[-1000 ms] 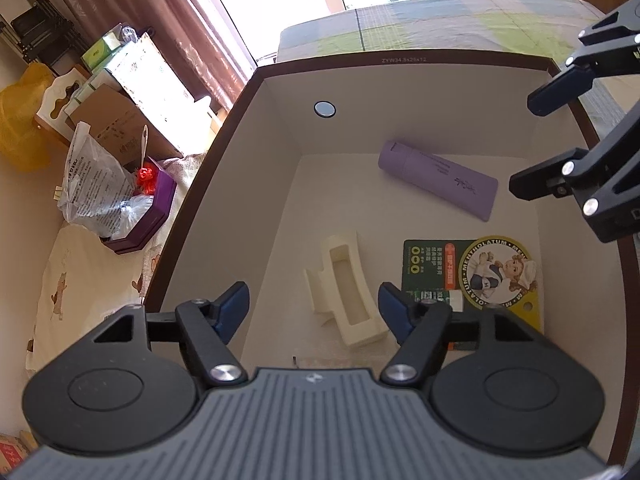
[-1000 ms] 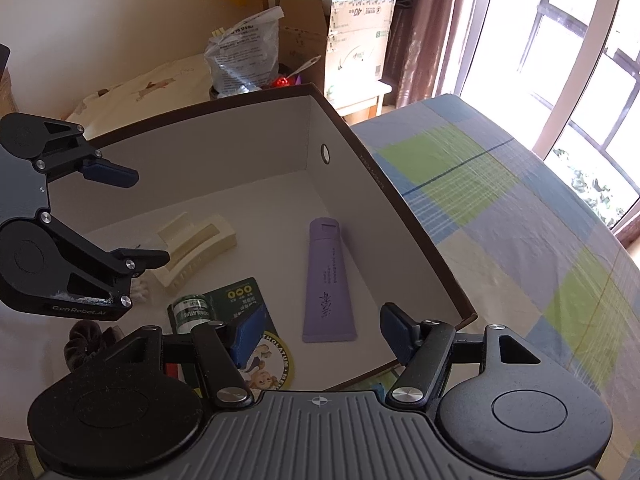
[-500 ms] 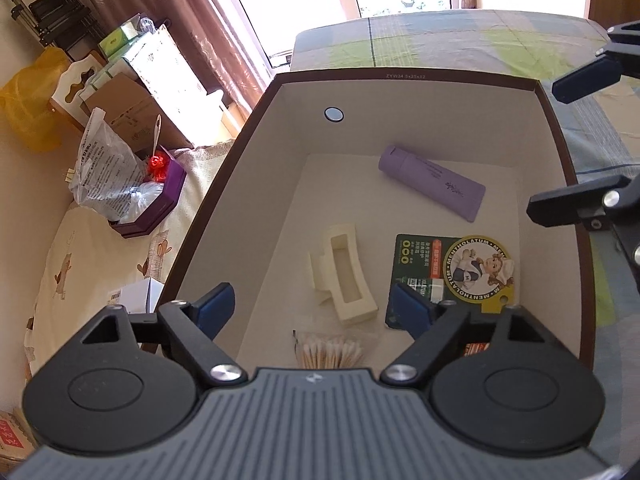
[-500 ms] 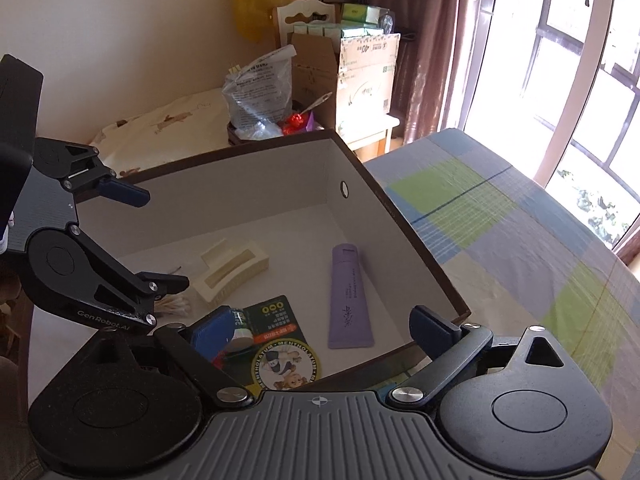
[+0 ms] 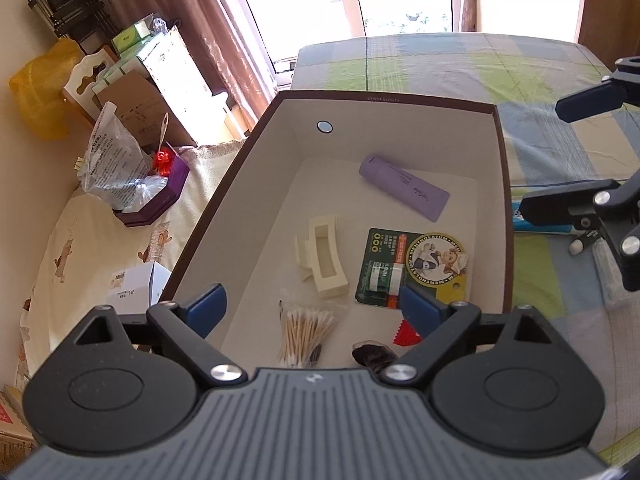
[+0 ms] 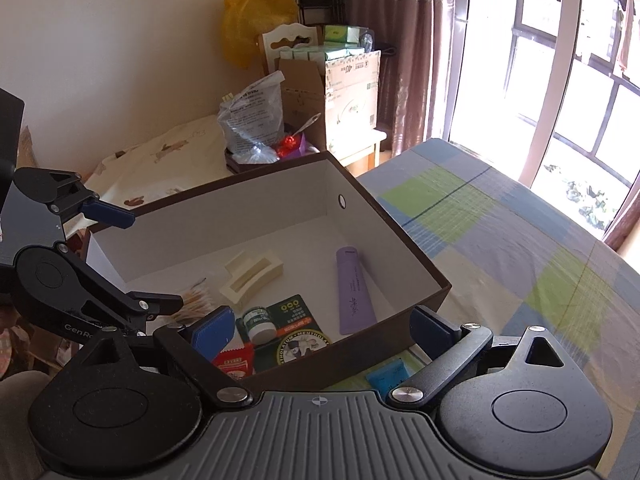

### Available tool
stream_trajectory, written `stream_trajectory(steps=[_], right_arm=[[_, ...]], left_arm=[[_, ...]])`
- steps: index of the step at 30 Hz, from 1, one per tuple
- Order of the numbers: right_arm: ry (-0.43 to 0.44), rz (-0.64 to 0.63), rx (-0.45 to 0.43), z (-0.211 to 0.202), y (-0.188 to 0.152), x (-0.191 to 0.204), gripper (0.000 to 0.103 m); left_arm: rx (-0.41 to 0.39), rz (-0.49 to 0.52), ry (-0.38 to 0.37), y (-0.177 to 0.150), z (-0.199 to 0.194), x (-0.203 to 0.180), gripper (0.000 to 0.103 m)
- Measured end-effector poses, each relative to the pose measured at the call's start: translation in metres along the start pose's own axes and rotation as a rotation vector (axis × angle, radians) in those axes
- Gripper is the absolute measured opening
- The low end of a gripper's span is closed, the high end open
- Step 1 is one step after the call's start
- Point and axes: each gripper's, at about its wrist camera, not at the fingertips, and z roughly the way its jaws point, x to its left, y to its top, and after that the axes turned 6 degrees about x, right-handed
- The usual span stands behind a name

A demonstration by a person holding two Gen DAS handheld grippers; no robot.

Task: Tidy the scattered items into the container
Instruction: 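Withdraw both grippers from the box back over the table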

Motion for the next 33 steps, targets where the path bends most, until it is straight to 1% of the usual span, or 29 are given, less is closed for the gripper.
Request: stream_trajectory(steps=[8,15,19,24,28,33], right_arm=[[-0.007,0.087,-0.033,-0.039,-0.019,-0.001,0.099],[-0.022,0.157,-0.027,-0.072,-0.056,0.000,0.099],[-0.058,0.209,-0.023,-0.091,-0.079,0.000,0.099],[-0.099,0.331,-0.032,-0.117,-0.111,-0.008,0.099],[-0.152,0.399,-0.019,-0.134,-0.135,-0.015,0.099],[-0.202,0.510,0.011,-0.146,-0.173,-0.030,0.099]], left_arm=[[-0.024,-0.001,-0.046,-0.015,-0.038,-0.019,0.092],[-0.034,-0.021,-0.099,-0.033,-0.058,-0.040,0.092],[-0.033,-0.043,-0.121,-0.043,-0.063,-0.049,0.092],[-0.045,-0.046,-0.151,-0.051,-0.072,-0.060,0.092],[-0.065,-0.040,-0.179,-0.055,-0.080,-0.073,0.092],[-0.097,-0.005,-0.237,-0.056,-0.088,-0.101,0.092]])
